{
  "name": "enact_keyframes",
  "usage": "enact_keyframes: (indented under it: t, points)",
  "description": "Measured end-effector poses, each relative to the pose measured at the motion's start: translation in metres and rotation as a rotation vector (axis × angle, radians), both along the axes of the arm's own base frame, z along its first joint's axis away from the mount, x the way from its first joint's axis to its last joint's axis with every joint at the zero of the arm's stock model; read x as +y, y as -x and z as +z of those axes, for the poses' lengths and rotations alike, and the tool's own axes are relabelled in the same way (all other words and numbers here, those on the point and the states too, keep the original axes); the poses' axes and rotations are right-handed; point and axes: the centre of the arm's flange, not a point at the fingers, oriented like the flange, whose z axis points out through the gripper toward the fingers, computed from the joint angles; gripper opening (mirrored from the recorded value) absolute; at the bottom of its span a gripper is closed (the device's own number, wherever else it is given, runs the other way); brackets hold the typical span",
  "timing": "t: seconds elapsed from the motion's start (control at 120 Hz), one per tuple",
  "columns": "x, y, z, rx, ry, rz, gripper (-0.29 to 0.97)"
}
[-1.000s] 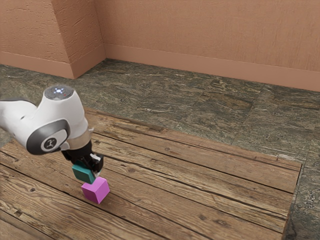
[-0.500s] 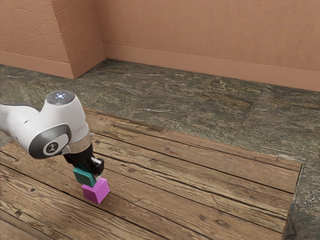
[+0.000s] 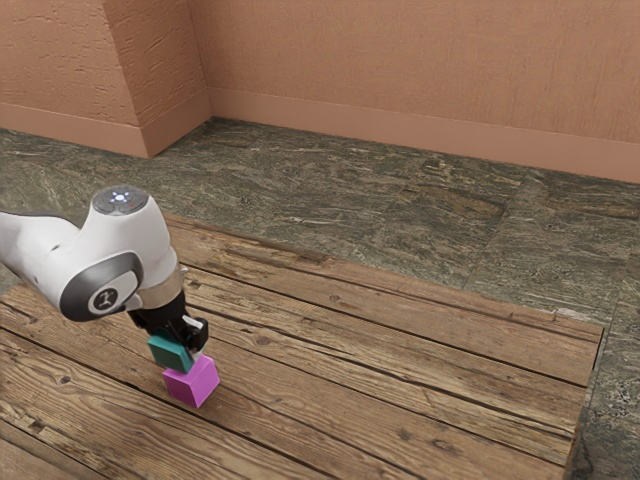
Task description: Pick up the blue block with one arm, and put the blue block on the pink block with one arm
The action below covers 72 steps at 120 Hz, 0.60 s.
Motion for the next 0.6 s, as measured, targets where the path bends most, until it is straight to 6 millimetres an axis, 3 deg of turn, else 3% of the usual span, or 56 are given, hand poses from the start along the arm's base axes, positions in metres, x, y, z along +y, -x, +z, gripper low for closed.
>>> enact_keyframes:
  t: [0.6]
  points:
    - [-0.0069,0.0073,-0.0047,0.004,-0.002,-0.023,0.36]
